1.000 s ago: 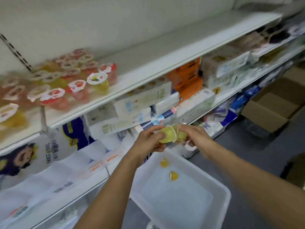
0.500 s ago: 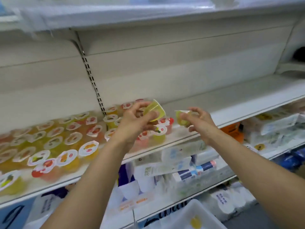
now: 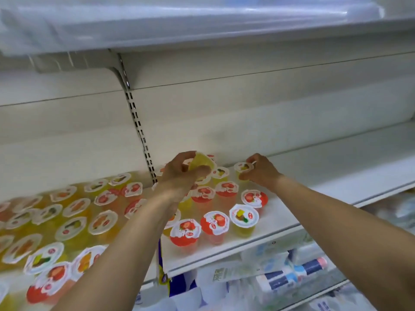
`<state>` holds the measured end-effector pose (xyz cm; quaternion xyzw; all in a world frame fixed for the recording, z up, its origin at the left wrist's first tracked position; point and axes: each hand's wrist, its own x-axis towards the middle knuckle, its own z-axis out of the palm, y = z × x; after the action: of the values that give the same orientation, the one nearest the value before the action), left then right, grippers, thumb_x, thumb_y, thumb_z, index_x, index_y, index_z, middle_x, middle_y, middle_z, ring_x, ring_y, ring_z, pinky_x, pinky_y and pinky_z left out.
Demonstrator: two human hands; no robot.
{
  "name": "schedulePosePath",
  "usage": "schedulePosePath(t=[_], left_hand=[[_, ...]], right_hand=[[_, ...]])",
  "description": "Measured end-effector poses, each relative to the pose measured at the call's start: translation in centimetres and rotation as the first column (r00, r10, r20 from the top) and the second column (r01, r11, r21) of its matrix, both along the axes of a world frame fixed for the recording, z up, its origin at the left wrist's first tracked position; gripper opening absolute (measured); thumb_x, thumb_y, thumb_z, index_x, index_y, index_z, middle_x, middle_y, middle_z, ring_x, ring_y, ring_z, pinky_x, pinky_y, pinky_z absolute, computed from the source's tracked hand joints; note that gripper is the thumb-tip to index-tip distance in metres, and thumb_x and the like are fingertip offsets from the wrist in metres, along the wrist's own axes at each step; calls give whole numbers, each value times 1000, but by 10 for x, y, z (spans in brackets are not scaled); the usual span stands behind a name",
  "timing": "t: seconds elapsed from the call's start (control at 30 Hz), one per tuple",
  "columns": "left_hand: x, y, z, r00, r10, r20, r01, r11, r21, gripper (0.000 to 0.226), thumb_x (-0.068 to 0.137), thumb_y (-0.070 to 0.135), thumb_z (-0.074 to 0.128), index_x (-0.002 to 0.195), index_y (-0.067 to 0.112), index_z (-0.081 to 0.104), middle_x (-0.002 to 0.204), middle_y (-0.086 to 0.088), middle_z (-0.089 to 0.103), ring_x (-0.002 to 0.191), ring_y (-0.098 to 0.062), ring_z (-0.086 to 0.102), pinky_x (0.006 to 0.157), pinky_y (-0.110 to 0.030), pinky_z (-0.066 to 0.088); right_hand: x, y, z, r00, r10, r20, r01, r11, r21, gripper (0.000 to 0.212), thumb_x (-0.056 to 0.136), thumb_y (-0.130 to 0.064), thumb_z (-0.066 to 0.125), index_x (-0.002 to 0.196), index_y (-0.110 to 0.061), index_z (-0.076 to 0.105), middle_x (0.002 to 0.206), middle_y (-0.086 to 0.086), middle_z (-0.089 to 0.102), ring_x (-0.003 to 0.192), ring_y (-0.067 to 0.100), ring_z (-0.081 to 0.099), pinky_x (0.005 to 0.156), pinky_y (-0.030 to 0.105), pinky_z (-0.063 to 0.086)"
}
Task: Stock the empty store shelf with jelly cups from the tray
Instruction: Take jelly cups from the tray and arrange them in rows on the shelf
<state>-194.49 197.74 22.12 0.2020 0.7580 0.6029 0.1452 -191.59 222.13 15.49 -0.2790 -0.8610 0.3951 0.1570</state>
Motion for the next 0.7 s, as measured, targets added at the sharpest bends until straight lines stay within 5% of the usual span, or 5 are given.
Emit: schedulePosePath(t=[0.2,0.33,0.5,0.6,0.7], left_hand=[[6,11,1,998,-14,-68,13,1000,-20,47,78,28,78,120,35,58,102,-1,65,83,-14,63,61,-20,44],[15,34,9,990,49,-136,-53,998,-24,61,75,38,80,126,30,47,98,2,62,84,-15,63,67,-26,49],[33,67,14,974,-2,-228,4,1000,7,72,71,30,84,127,25,38,97,4,62,88,-14,65,78,-35,56],[40,69,3,905,-118,-408,29,976,-218,59,74,41,78,123,27,49,110,6,60,102,-16,60,86,-36,52],[53,66,-14,734,-359,-577,-73,803,-592,54,74,66,63,120,36,59,123,7,61,114,-17,53,99,-37,41]], right_hand=[[17,-7,18,996,46,-74,-45,999,12,75,76,-33,79,137,-16,38,132,8,48,118,24,50,89,30,44],[48,-35,69,941,186,-282,-256,937,-237,32,90,-43,59,120,-31,58,113,0,67,97,17,65,77,28,51],[67,-41,85,892,220,-394,-329,915,-234,29,82,-20,74,110,-16,69,88,7,72,74,20,67,67,30,54],[74,-19,69,915,88,-395,-165,972,-167,31,75,-8,79,104,-15,69,87,2,68,67,11,61,59,20,52],[78,4,33,968,37,-248,-47,998,-35,36,68,-4,82,97,-18,67,84,-9,64,70,1,58,62,12,47]])
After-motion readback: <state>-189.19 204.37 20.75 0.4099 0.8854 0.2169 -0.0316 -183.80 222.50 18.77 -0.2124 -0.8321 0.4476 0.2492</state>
